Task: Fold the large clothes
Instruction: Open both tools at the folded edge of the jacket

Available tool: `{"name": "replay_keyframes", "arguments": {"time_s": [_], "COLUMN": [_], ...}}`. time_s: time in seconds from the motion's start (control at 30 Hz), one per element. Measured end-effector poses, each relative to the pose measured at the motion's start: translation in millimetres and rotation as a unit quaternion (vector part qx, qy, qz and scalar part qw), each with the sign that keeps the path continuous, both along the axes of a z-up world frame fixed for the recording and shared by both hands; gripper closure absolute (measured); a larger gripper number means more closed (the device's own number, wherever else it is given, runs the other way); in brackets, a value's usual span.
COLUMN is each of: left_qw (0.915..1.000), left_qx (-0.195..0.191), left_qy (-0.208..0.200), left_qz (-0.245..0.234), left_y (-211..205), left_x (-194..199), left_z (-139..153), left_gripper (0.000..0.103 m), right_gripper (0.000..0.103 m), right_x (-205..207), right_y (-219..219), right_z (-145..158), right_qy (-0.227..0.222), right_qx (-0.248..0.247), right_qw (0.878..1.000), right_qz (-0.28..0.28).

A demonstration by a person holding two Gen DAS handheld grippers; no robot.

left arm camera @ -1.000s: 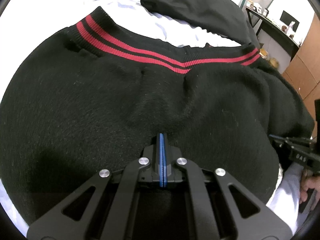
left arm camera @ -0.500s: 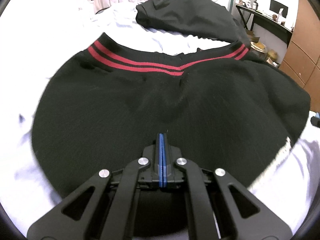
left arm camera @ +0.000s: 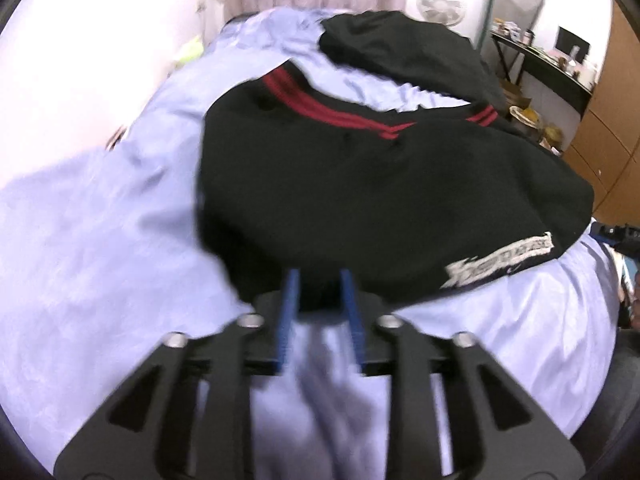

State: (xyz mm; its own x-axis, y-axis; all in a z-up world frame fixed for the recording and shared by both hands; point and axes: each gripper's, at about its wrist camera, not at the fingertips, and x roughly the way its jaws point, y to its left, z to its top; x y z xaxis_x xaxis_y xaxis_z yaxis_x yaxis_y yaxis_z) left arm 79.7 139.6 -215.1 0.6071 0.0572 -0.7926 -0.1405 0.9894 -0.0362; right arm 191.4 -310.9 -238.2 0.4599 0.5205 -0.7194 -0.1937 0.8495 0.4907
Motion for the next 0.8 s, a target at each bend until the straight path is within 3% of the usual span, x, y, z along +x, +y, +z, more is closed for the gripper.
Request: {"name": "replay_keyframes", "arguments": {"time_s": [0.07, 0.13, 0.27, 0.43, 0.63, 0.8], "left_qw": [0.9997, 0.9991, 0.9983, 0.9970, 0.9951, 0.9961], "left_qx": [-0.021, -0.035, -0.047, -0.060, -0.087, -0.083], "left_qy": [0.011, 0.019, 0.035, 0.048, 0.039, 0.026], "left_qz": [0.006, 0.010, 0.005, 0.014, 0.024, 0.016], "left_y": [14, 24, 29, 29, 38, 44], "left_x": [-2, 0, 9, 21, 21, 22], "left_z": [-2, -4, -11, -20, -20, -10], "left_gripper": [0.071, 0.059, 0.050, 0.040, 0.037, 0.033], "right_gripper": [0.056, 0.047, 0.043, 0.031, 0.030, 0.030], "right_x": [1, 3, 9, 11, 0, -1], "right_y": [3, 8, 15, 26, 34, 24], "right_z": [-2, -6, -10, -12, -9, -9], "right_qy": [0.001, 0.009, 0.009, 0.009, 0.001, -0.001], "right_qx": [0.007, 0.007, 0.002, -0.013, -0.045, -0.012], "right_qw": [1.000, 1.000, 1.000, 1.000, 0.999, 1.000], "right_qz": [0.003, 0.008, 0.008, 0.023, 0.026, 0.019]}}
